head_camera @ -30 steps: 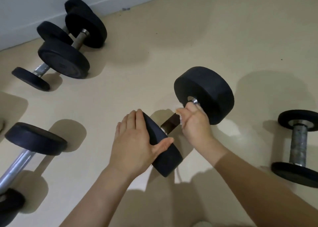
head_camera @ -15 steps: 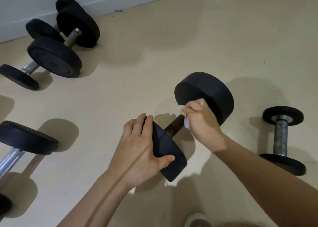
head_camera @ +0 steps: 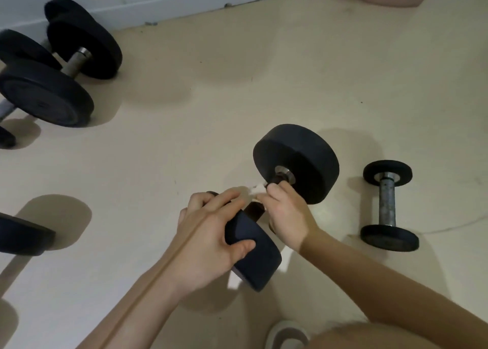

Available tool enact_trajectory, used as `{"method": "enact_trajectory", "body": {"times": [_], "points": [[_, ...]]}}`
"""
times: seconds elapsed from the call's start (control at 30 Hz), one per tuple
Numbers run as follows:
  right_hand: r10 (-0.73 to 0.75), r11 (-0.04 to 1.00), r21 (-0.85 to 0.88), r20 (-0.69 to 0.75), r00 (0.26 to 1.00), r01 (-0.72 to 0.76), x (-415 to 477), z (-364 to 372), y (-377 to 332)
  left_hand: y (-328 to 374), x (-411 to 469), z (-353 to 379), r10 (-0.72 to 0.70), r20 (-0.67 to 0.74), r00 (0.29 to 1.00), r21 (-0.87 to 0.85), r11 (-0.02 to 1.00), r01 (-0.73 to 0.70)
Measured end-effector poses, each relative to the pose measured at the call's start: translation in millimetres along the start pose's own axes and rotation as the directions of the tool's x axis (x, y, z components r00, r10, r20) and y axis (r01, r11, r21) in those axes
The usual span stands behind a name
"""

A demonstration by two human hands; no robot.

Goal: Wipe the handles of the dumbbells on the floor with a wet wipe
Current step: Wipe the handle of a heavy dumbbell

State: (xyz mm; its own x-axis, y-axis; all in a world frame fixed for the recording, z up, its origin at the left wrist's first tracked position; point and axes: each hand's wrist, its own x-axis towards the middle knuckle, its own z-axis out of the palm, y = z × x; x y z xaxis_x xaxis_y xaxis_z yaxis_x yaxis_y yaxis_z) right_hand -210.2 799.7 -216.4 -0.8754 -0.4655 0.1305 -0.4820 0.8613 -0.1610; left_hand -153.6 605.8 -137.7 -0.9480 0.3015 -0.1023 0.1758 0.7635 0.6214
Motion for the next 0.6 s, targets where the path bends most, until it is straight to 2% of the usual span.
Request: {"method": "enact_trajectory", "body": {"times": [0.07,0.13,0.17,0.23,0.3,0.33,0.4,0.47,0.5,0.53,0.57,0.6], "points": [[-0.019,0.997,-0.070,0.031,0.999,0.021,10,-7,13,-3,1,-2,0.019,0.029,0.999,-0.071,0.997,-0.017],[0.080,0.982,-0.177,0.029,0.996,-0.074,19,-11,25,-9,2,-4,-0.004,0.038,0.999,-0.132,0.991,0.009],[0.121,0.980,-0.164,0.018,0.993,-0.116,16,-11,24,-12,2,-5,-0.019,0.034,0.999,-0.156,0.987,0.025],[0.093,0.995,0.012,0.062,0.994,-0.094,7,-8,10,-16,2,-5,-0.036,0.026,0.999,-0.175,0.984,0.040],[-0.006,0.970,0.238,0.197,0.980,-0.042,0,-14,-6,-16,2,-4,-0.036,0.050,0.998,-0.180,0.983,0.044],[-0.076,0.959,0.283,0.255,0.964,0.000,2,-19,-7,-16,3,-4,-0.035,0.064,0.997,-0.195,0.980,0.047],[-0.136,0.989,0.095,0.335,0.932,0.110,17,-25,8,-17,5,-6,-0.038,0.088,0.995,-0.225,0.973,0.057],[-0.025,0.996,-0.075,0.301,0.953,0.050,27,-31,23,-18,6,-7,-0.044,0.110,0.993,-0.233,0.970,0.069],[0.033,0.996,-0.092,0.265,0.964,-0.008,26,-30,22,-18,6,-7,-0.044,0.113,0.993,-0.231,0.970,0.070],[0.042,0.992,-0.128,0.308,0.950,-0.003,25,-28,16,-18,5,-6,-0.045,0.114,0.992,-0.222,0.973,0.070],[0.046,0.998,-0.063,0.393,0.919,-0.023,19,-25,7,-18,5,-5,-0.053,0.116,0.992,-0.206,0.976,0.076],[0.040,0.993,0.083,0.451,0.892,-0.087,14,-25,-6,-18,4,-5,-0.062,0.119,0.991,-0.189,0.978,0.083]]}}
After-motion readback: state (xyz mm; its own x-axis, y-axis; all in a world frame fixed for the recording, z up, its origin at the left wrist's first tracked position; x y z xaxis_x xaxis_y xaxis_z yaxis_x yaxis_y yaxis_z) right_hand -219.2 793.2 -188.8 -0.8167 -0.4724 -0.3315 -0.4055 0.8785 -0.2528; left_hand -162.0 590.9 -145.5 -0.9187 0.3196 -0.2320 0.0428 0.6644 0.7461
